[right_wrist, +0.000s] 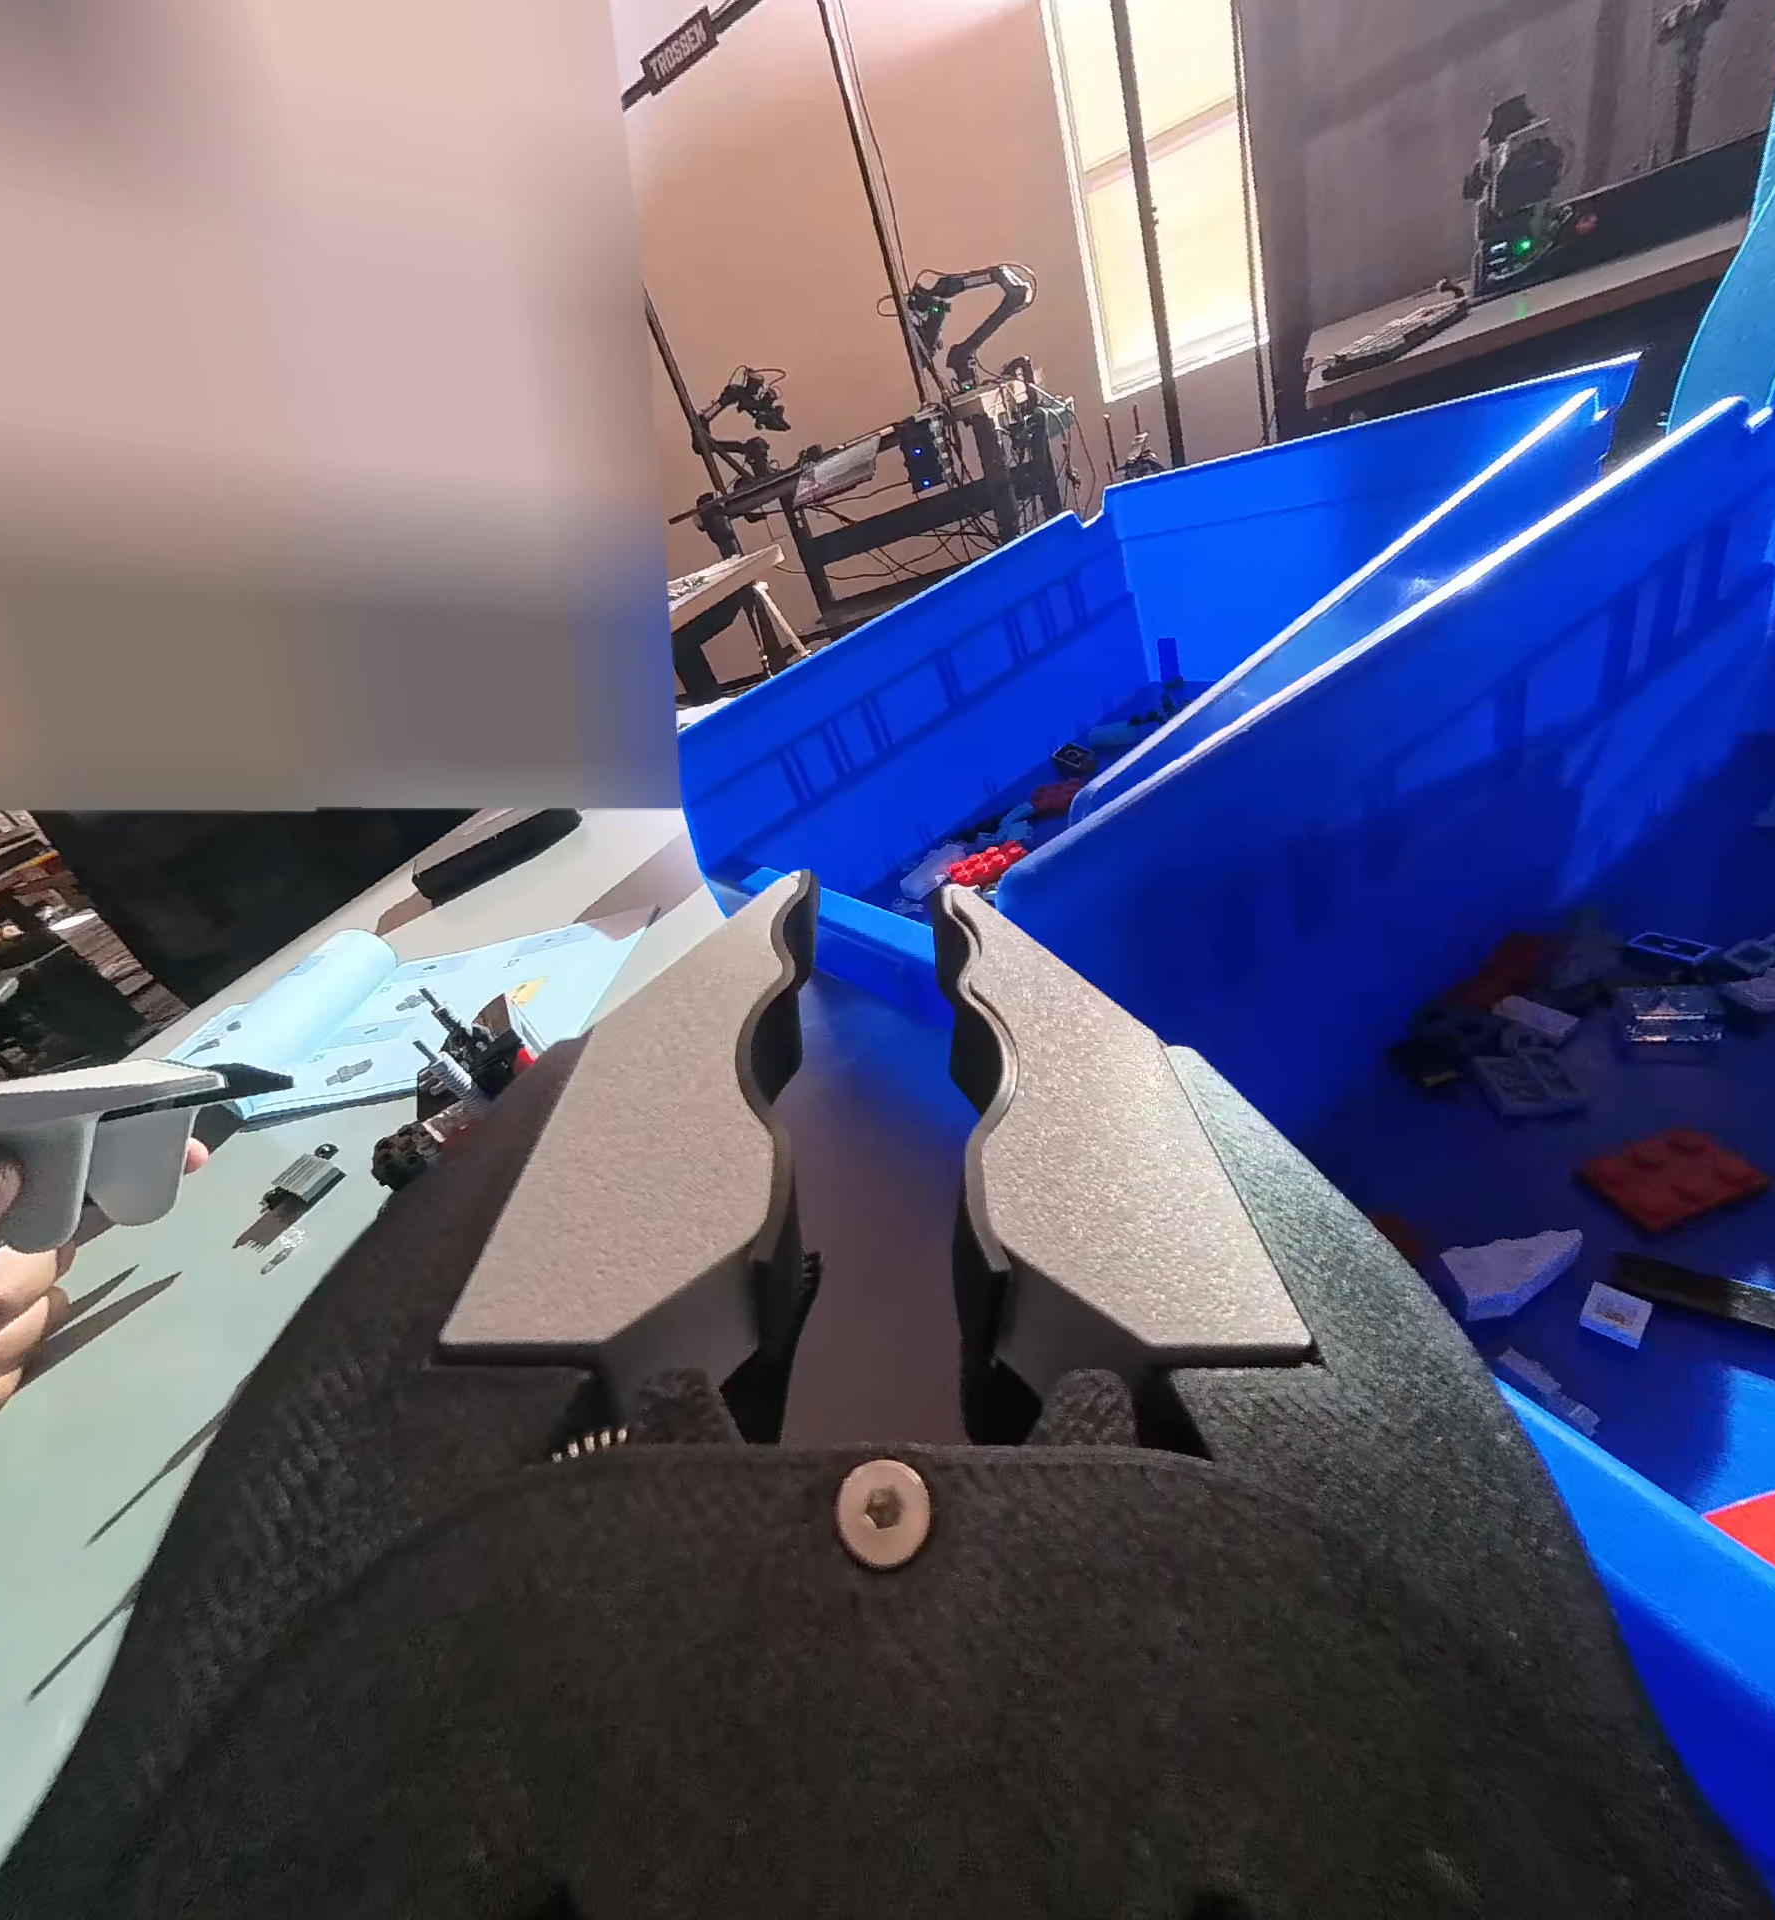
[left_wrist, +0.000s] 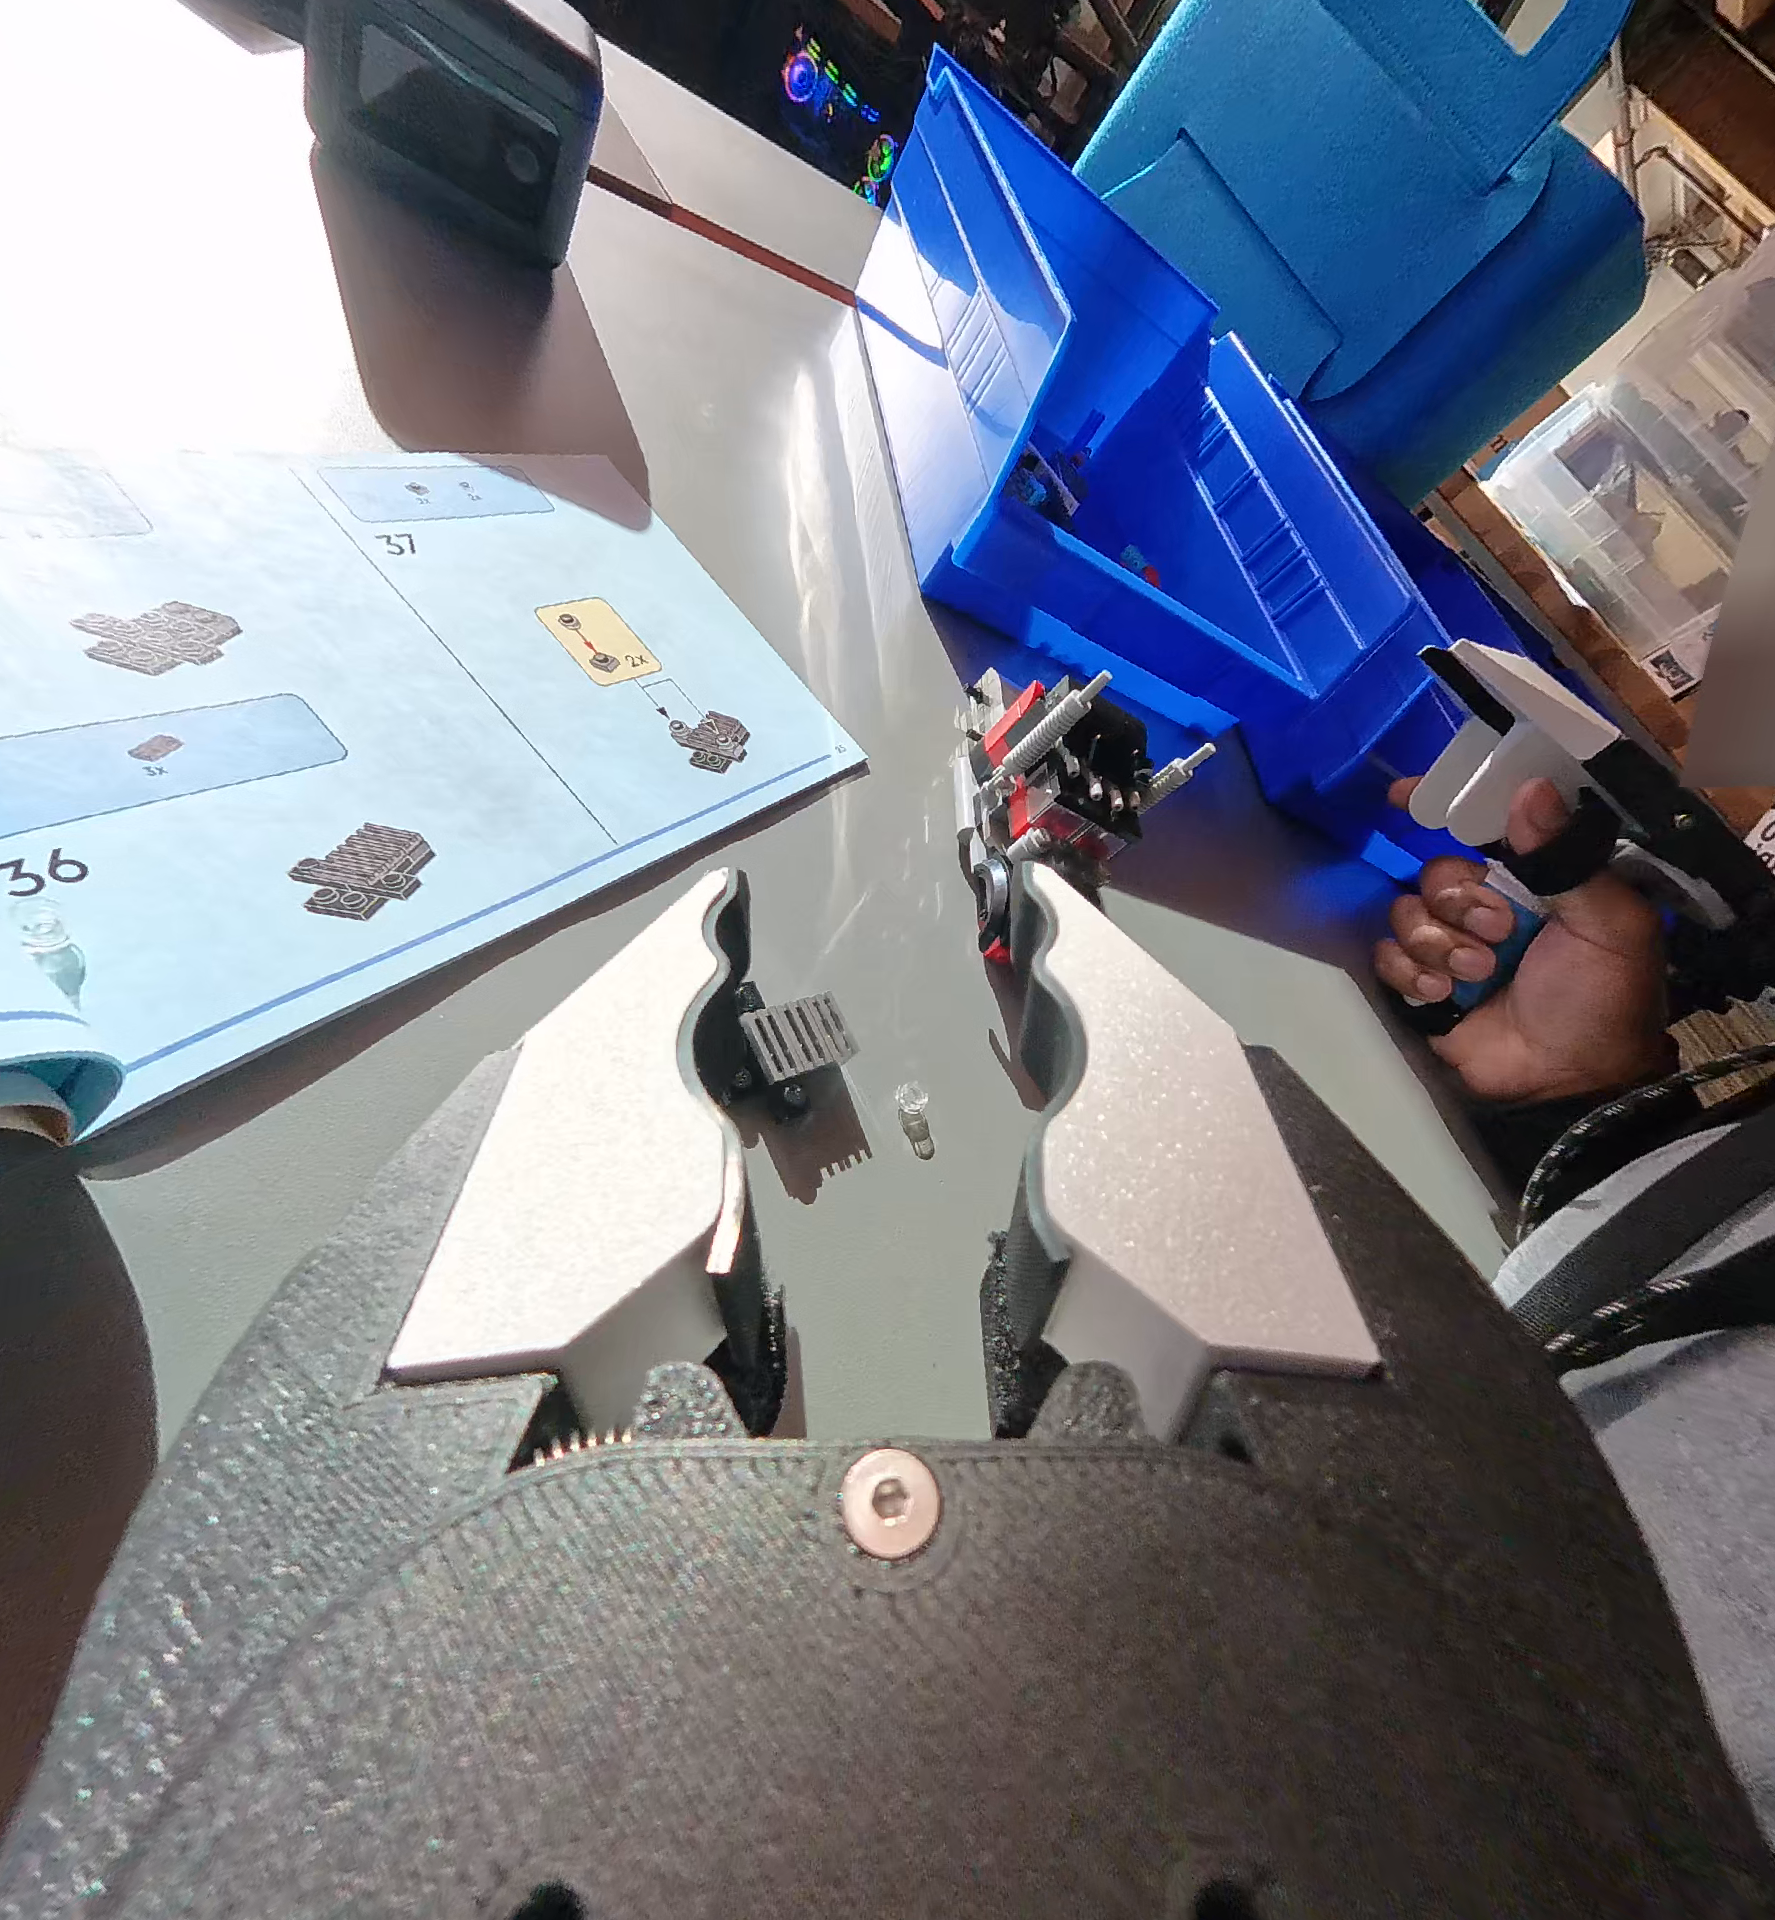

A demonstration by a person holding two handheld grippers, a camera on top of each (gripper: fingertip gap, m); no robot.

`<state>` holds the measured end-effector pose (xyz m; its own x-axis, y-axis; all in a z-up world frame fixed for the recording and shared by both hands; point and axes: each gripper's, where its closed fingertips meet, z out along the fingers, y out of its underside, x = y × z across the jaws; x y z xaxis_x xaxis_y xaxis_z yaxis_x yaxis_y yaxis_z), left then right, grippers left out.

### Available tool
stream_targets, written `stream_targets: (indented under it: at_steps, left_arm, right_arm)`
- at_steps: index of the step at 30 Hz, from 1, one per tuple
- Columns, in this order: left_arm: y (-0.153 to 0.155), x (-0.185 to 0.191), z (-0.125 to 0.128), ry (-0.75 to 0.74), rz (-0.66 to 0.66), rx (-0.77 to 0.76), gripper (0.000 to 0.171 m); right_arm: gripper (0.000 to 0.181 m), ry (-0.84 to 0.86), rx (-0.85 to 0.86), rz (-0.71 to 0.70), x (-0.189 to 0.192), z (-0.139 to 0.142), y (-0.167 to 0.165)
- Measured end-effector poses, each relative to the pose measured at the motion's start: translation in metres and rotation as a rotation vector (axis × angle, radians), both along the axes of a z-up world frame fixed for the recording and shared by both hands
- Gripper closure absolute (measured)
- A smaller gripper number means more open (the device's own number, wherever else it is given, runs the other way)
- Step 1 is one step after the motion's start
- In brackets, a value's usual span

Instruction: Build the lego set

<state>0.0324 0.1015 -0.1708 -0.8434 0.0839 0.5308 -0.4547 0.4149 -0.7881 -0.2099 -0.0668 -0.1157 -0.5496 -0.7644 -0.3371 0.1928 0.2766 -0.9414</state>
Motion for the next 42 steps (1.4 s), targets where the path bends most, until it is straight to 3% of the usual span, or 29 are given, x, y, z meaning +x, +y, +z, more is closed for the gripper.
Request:
stream_targets:
  at_steps: [12, 18, 26, 29, 32, 37, 42]
  left_arm:
    - [0.0, 0.003, 0.0, 0.0, 0.021, 0.0, 0.122]
    - [0.0, 0.003, 0.002, 0.005, 0.018, -0.012, 0.122]
    - [0.003, 0.004, 0.005, 0.006, 0.037, -0.027, 0.122]
    - [0.004, 0.007, 0.006, -0.004, 0.062, -0.034, 0.122]
    - [0.004, 0.011, 0.005, -0.008, 0.09, -0.028, 0.122]
    - [0.006, 0.016, 0.007, -0.014, 0.118, -0.04, 0.122]
    - [0.006, 0.015, 0.007, -0.017, 0.119, -0.047, 0.123]
  right_arm:
    - [0.155, -0.145, -0.024, 0.076, -0.012, 0.015, 0.026]
    - [0.156, -0.1, -0.038, 0.214, -0.006, 0.013, 0.052]
    - [0.155, 0.156, 0.008, 0.554, 0.061, -0.014, 0.089]
    - [0.155, 0.189, -0.062, 0.711, 0.082, -0.009, 0.113]
    - [0.154, 0.212, -0.143, 0.771, 0.1, -0.006, 0.118]
    - [0.153, 0.146, -0.202, 0.792, 0.113, -0.001, 0.112]
    - [0.15, -0.006, -0.161, 0.787, 0.096, 0.011, 0.104]
